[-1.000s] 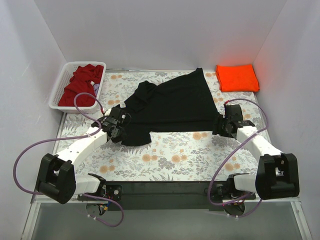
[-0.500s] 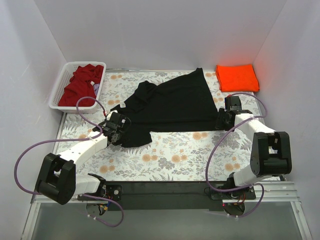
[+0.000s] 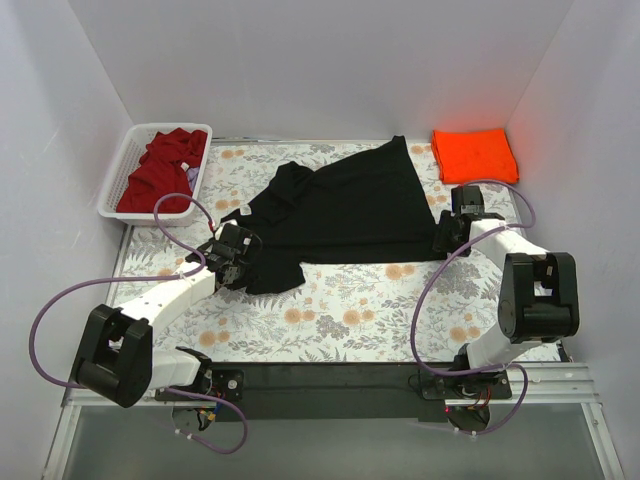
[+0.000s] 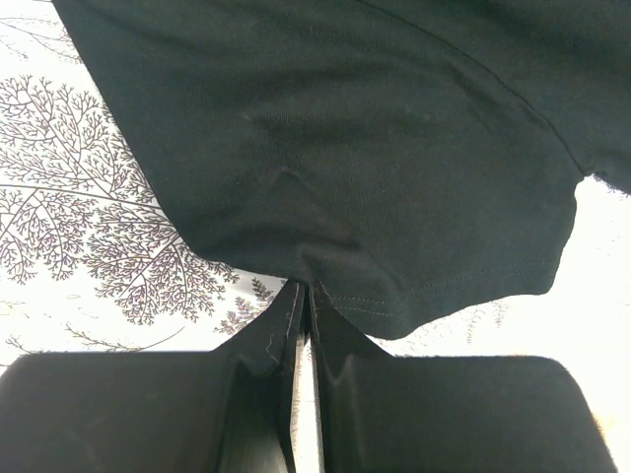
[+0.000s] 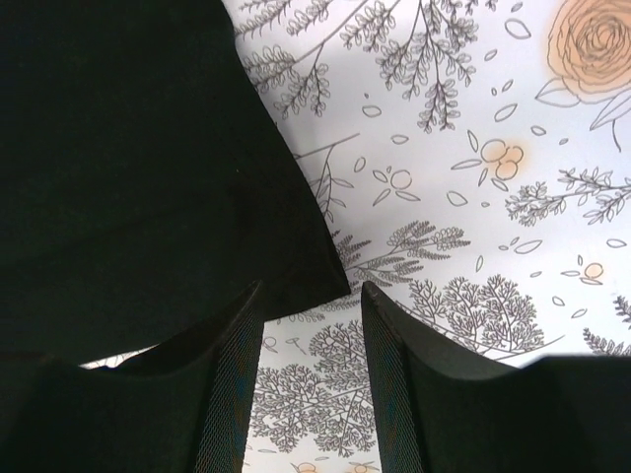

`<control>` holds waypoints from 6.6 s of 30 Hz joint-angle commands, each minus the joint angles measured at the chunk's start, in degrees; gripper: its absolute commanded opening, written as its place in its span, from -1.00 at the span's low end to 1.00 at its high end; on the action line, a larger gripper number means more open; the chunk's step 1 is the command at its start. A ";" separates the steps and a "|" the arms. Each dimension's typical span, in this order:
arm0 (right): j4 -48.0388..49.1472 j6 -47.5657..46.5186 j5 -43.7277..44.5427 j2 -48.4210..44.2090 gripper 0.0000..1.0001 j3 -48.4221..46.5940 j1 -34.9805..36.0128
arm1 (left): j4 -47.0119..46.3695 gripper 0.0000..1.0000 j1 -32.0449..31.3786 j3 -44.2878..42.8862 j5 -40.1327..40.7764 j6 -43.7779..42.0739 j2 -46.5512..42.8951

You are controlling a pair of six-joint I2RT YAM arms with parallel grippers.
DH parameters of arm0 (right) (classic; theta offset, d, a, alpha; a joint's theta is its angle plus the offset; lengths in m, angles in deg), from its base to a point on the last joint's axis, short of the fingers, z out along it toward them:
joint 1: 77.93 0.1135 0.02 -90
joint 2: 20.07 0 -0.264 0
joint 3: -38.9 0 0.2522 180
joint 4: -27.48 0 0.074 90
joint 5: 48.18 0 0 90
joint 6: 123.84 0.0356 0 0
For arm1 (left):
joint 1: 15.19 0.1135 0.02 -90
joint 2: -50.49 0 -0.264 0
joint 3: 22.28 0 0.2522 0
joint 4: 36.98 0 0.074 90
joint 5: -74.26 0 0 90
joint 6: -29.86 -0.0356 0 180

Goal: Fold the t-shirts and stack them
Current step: Flatten the tshirt out, then fold the tshirt

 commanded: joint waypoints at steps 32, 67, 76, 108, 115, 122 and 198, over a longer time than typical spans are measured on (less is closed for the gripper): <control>-2.03 0.65 0.72 2.68 -0.03 1.51 -0.28 | -1.46 -1.00 2.06 -0.79 -2.37 -1.08 -0.24; -8.53 -2.43 -5.87 -2.94 -0.97 -22.28 -0.37 | 5.12 -1.00 13.40 -32.65 8.51 -4.51 8.19; -11.08 -8.14 -9.12 -16.19 -0.97 -37.34 -0.37 | 15.42 -1.00 13.75 -61.78 24.25 -13.38 4.61; 7.88 -17.90 -7.37 -29.32 -0.97 -15.84 -0.37 | -9.09 -1.00 13.75 -55.57 12.92 -29.65 10.38; 22.47 -16.76 -6.92 -13.42 -0.97 -8.42 -0.46 | -14.46 -1.00 13.75 -49.21 9.15 -25.88 27.33; 27.15 -16.76 -8.94 6.43 -0.97 -13.76 -0.98 | -15.17 -1.00 13.75 -52.82 6.60 -24.73 41.31; 11.77 -13.07 -11.76 15.79 -0.97 -15.89 -6.52 | 6.01 -1.00 14.10 -23.37 -8.79 -3.63 12.77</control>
